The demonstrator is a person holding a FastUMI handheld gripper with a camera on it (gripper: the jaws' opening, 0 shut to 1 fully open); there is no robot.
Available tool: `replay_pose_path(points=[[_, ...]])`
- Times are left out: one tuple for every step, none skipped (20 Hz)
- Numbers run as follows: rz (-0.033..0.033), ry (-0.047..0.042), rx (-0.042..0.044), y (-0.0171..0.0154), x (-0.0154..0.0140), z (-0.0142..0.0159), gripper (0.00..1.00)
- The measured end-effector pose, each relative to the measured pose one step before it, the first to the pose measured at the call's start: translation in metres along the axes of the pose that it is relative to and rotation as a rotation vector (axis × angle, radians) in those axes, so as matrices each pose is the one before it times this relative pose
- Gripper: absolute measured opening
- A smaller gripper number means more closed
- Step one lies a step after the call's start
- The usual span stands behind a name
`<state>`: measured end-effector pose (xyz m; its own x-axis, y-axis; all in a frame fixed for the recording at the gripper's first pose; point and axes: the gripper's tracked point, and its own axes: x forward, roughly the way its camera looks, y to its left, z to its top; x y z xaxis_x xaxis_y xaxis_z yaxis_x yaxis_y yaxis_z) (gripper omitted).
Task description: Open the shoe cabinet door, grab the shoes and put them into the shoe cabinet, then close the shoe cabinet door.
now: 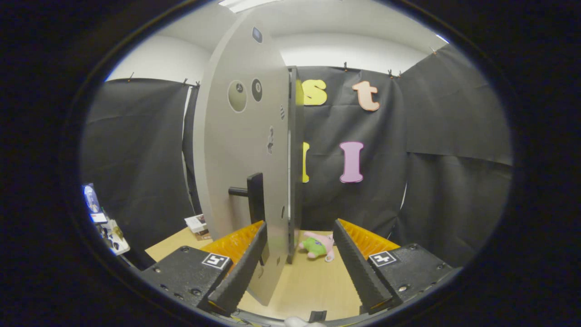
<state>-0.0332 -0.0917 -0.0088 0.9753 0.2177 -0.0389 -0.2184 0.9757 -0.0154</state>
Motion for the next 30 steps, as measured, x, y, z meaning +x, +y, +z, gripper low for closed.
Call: replay_pose_path(points=[[-0.00549,0.00173,0.00466,0.0101,0.00044,-0.00082,0.97],[-0.0088,-0.00075,0.00517,0.01004,0.00023,0.00053,0.97],[-0.00992,-0.00136,0.00095,0.01021,0.00084,-0.0019,0.97],[-0.00766,-0.00348,-0.00704,0.00908,0.0,0.00077,0.97],[-0.00678,0.00579,-0.01119,0.01067,0.00267,-0.00234,0.97],[-0.00708,0.00614,-0.00618,0.0095,0.00119,-0.00268,0.97],[-0.00203,-0.00348,0.00332,0.01171,0.00266,0.00083,0.97],[0.00151,-0.00418,0.00432,0.0122,0.00308,0.00067,0.97],[-0.00489,-0.00189,0.00593,0.01032,0.00467,-0.00115,0.97],[-0.01072,0.00433,0.00324,0.00818,0.00492,-0.00176,0.97],[-0.0099,0.00298,0.00189,0.00821,0.00571,0.0005,0.97],[-0.00489,-0.00341,0.01074,0.00988,0.00436,0.00023,0.97],[-0.00059,-0.00349,0.01267,0.01161,0.00616,0.00098,0.97],[0.00088,-0.00149,0.00869,0.01007,0.00678,0.00027,0.97],[0.00139,0.00999,0.00024,0.00859,0.00695,-0.00224,0.97],[0.00822,0.00878,-0.00607,0.00914,0.00729,-0.00123,0.97],[0.01674,0.00019,-0.00239,0.01196,0.0076,0.00135,0.97],[0.01819,0.0012,0.00055,0.011,0.00922,0.00103,0.97],[0.02511,0.00105,0.00237,0.01106,0.01003,0.00055,0.98],[0.02365,0.00585,0.00024,0.01079,0.00818,-0.00081,0.98],[0.01345,0.0105,-0.00295,0.0078,0.00541,-0.00054,0.98],[0.00827,-0.00215,-0.00591,-0.00127,-0.00054,0.00101,0.99],[0.002,-0.00918,-0.00523,-0.00132,-0.00117,0.00175,0.99],[-0.00421,-0.00582,-0.00209,-0.00185,-0.00143,0.00035,0.99],[-0.00369,0.00146,-0.00077,0.00286,0.0015,-0.00079,0.99],[-0.00241,0.00489,0.00246,-0.00011,-0.001,-0.00028,0.99],[-0.00593,0.001,0.00735,-0.00082,0.00039,-0.00016,0.99],[-0.00835,-0.00165,0.00583,-0.00159,-0.00184,0.0004,0.99],[-0.00931,-0.00116,0.0022,-0.00525,-0.00476,-0.00094,0.99],[-0.01099,-0.00219,0.00129,-0.0067,-0.00831,0.00032,0.99]])
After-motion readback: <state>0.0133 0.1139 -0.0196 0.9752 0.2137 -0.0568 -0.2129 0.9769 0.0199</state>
